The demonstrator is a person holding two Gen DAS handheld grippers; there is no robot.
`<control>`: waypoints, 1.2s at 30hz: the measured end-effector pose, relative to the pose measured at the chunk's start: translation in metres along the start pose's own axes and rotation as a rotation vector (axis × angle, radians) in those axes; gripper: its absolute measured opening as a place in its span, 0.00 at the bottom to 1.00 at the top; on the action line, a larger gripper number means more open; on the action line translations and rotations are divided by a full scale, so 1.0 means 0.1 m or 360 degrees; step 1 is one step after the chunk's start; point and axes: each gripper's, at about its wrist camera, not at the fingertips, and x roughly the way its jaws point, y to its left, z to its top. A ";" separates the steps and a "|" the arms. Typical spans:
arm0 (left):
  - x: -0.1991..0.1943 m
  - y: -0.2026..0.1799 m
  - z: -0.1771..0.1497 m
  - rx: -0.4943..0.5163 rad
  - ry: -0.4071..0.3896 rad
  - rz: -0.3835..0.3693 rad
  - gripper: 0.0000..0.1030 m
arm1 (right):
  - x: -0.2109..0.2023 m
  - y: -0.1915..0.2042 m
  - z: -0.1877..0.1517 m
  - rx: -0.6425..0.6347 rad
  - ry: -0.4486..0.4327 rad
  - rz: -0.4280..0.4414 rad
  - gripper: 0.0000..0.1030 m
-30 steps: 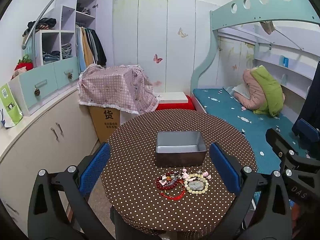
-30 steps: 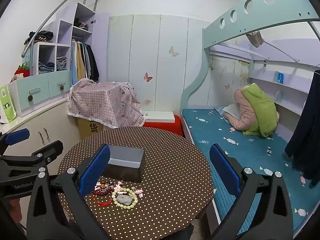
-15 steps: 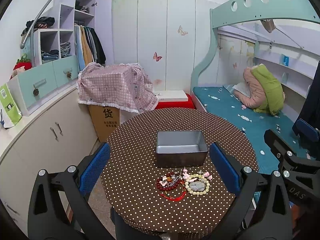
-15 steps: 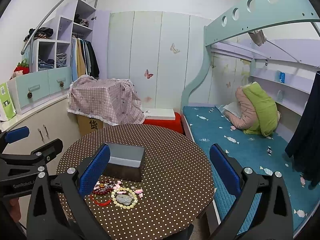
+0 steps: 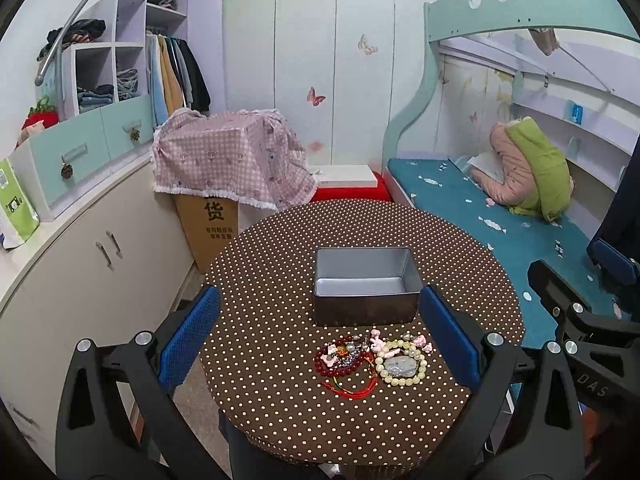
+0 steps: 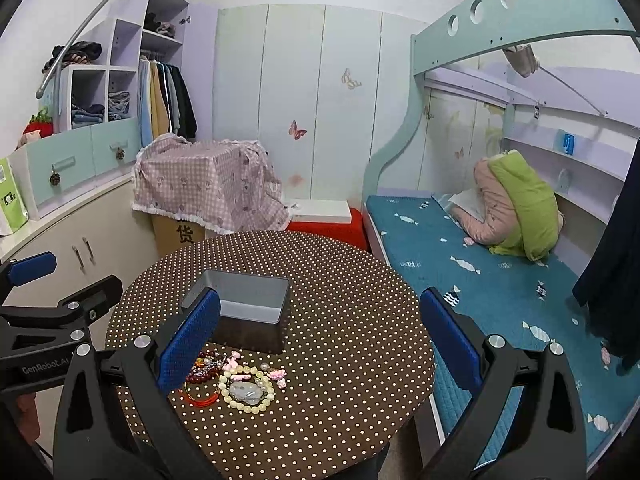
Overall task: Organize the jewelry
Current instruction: 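Move both tools toward the jewelry pile beside the grey metal box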
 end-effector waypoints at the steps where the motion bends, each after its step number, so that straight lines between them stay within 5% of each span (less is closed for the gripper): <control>1: 0.03 0.01 0.00 0.0001 0.0010 0.0000 0.95 | 0.03 0.00 0.00 0.0000 0.0013 -0.0001 0.93; 21: 0.53 0.13 -0.08 -0.0021 0.0207 0.0036 0.95 | 0.45 -0.01 -0.12 -0.0005 0.0226 0.0014 0.93; 36: 1.08 0.30 -0.55 -0.0028 0.0531 0.0101 0.95 | 0.92 -0.05 -0.57 0.0018 0.0558 -0.0002 0.93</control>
